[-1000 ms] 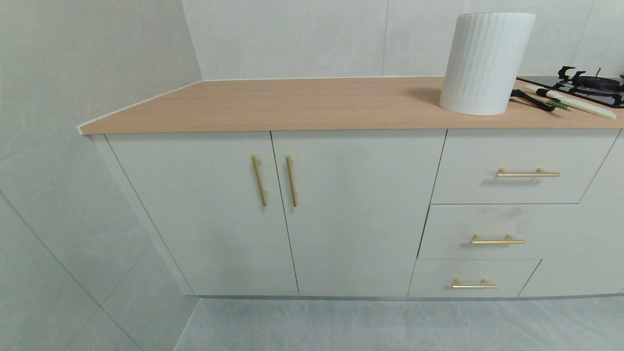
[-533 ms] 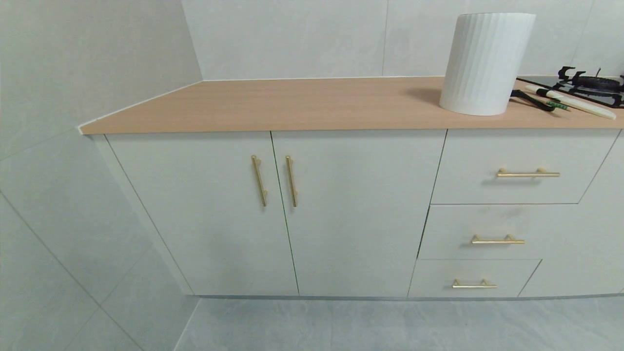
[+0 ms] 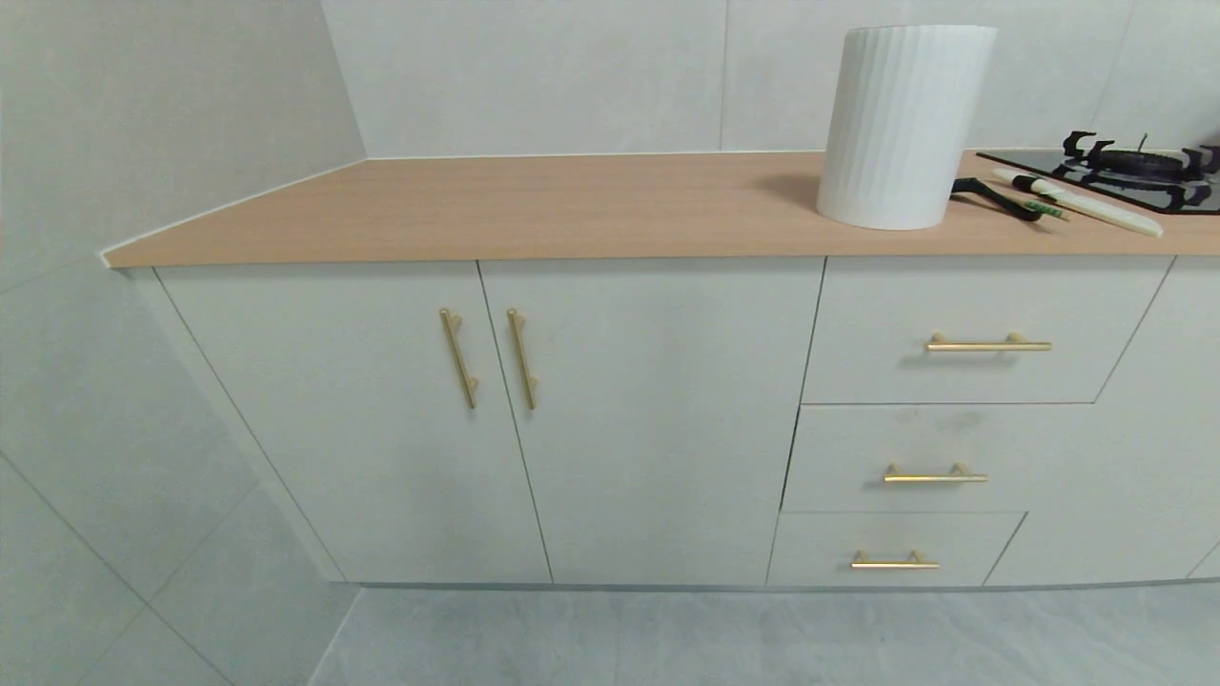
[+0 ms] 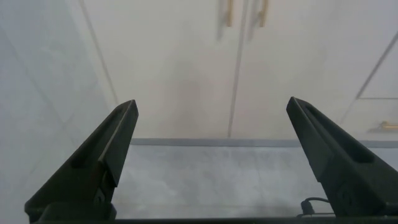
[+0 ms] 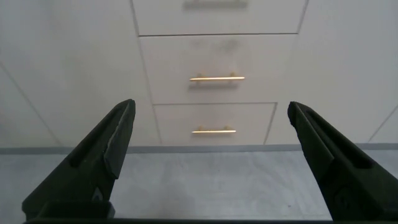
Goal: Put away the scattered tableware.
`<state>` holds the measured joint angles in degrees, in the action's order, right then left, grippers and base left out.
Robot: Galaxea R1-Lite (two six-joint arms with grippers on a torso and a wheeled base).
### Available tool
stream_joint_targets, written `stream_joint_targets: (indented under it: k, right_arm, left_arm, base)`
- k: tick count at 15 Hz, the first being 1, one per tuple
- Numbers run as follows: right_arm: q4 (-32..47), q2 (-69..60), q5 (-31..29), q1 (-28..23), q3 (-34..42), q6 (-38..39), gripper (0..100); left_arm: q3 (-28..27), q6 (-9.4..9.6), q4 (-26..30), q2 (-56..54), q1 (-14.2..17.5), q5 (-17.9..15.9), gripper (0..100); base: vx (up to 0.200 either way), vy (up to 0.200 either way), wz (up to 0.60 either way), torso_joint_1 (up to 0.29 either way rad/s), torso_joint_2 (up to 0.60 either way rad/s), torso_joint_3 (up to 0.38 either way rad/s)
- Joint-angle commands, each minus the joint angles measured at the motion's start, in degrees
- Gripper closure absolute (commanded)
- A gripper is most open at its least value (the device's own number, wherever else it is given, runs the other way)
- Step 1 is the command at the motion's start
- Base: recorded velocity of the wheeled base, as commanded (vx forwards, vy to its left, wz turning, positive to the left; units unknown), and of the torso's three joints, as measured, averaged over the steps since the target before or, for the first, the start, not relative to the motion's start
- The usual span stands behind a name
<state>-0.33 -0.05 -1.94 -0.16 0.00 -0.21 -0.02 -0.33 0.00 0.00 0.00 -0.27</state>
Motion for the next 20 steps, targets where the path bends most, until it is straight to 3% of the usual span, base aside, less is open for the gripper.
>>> stream_joint_targets:
  k: [1, 7, 14, 17, 20]
  right_arm:
    - [0.0, 0.1, 0.0, 0.0, 0.0, 0.0, 0]
    - [0.0, 0.1, 0.0, 0.0, 0.0, 0.0, 0]
    - [0.0, 0.1, -0.1, 0.0, 0.0, 0.1, 0]
    - [0.0, 0.1, -0.1, 0.0, 0.0, 0.1, 0]
    - [0.0, 0.1, -0.1, 0.0, 0.0, 0.2, 0]
  left_arm:
    - [0.0, -0.02, 0.0, 0.1, 0.0, 0.0, 0]
    - [0.0, -0.02, 0.0, 0.0, 0.0, 0.0, 0]
    - [0.0, 0.07, 0.0, 0.0, 0.0, 0.0, 0]
    - [0.0, 0.07, 0.0, 0.1, 0.0, 0.0, 0]
    - [0.0, 0.07, 0.0, 0.1, 0.0, 0.0, 0]
  base:
    - [0.0, -0.2, 0.0, 0.002, 0.0, 0.002]
    - [0.0, -0.2, 0.0, 0.005, 0.0, 0.004]
    - [0.0, 0.0, 0.0, 0.0, 0.0, 0.0]
    - [0.2, 0.0, 0.0, 0.001, 0.0, 0.001]
    - [0.0, 0.0, 0.0, 0.0, 0.0, 0.0]
